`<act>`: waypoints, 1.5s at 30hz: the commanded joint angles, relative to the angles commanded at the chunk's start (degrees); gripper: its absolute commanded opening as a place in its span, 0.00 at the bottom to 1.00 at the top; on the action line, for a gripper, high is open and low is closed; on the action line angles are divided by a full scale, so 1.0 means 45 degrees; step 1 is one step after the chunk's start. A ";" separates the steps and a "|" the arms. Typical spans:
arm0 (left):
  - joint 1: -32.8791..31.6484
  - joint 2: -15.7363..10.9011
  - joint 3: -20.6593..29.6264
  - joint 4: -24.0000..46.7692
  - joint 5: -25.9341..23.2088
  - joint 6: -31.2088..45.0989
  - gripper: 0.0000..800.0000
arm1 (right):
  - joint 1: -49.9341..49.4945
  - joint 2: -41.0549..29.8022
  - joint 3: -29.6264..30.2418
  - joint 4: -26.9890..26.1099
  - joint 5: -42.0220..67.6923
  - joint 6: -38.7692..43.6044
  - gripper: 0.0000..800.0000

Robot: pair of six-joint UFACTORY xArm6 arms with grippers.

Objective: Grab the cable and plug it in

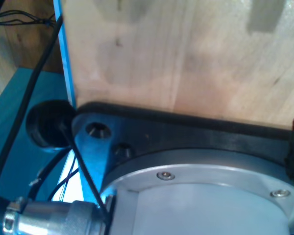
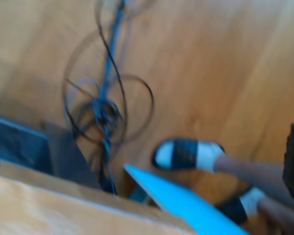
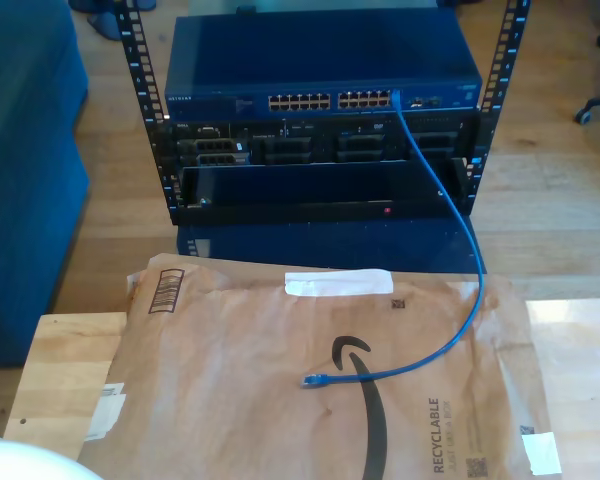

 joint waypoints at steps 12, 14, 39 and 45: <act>0.0000 0.0000 0.0000 0.0000 0.0000 0.0000 1.00 | -0.2872 0.0488 0.1407 0.0488 0.1368 -0.1856 0.99; 0.0000 0.0000 0.0000 0.0000 0.0000 0.0020 1.00 | -0.3321 0.0801 0.1446 0.1289 0.0957 -0.2110 1.00; 0.0000 0.0000 0.0000 0.0000 0.0000 0.0000 1.00 | -0.3634 0.1973 0.2383 0.2930 -0.0996 -0.2266 1.00; 0.0000 0.0000 0.0000 0.0000 0.0000 0.0000 1.00 | -0.3634 0.1973 0.2383 0.2930 -0.0996 -0.2266 1.00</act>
